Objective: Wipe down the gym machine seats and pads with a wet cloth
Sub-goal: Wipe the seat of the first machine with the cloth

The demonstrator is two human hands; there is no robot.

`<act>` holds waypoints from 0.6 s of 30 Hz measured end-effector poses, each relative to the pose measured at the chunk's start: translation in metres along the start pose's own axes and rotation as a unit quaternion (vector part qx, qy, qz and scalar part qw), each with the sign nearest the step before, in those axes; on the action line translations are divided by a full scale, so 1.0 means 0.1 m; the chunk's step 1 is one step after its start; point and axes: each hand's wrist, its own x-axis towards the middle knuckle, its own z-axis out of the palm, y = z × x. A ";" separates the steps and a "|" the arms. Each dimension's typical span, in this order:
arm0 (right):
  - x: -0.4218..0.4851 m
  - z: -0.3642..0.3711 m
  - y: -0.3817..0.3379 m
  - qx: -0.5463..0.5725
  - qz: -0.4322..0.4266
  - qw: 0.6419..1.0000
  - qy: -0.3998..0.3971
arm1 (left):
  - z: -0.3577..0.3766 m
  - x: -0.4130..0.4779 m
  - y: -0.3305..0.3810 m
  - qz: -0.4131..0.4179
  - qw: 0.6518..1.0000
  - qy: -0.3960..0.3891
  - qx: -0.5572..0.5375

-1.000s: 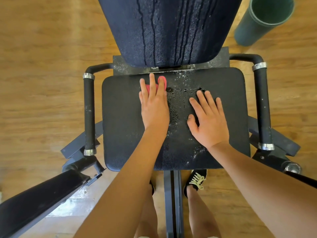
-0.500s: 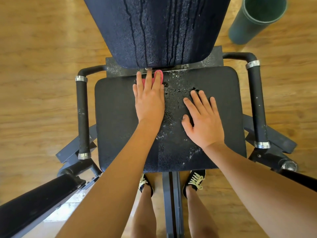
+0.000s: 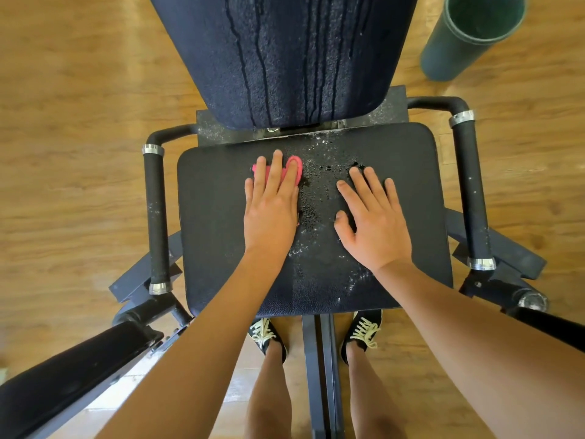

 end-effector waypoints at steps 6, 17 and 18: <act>0.01 0.00 0.00 -0.001 0.000 1.000 0.001 | -0.05 0.37 0.07 -0.026 0.999 0.001 -0.030; 0.00 -0.01 -0.02 0.005 0.002 1.000 -0.005 | 0.04 -0.30 0.15 -0.040 0.998 0.007 -0.048; 0.00 -0.01 -0.01 0.006 0.003 1.000 -0.005 | 0.04 -0.37 0.15 -0.039 0.998 0.003 -0.042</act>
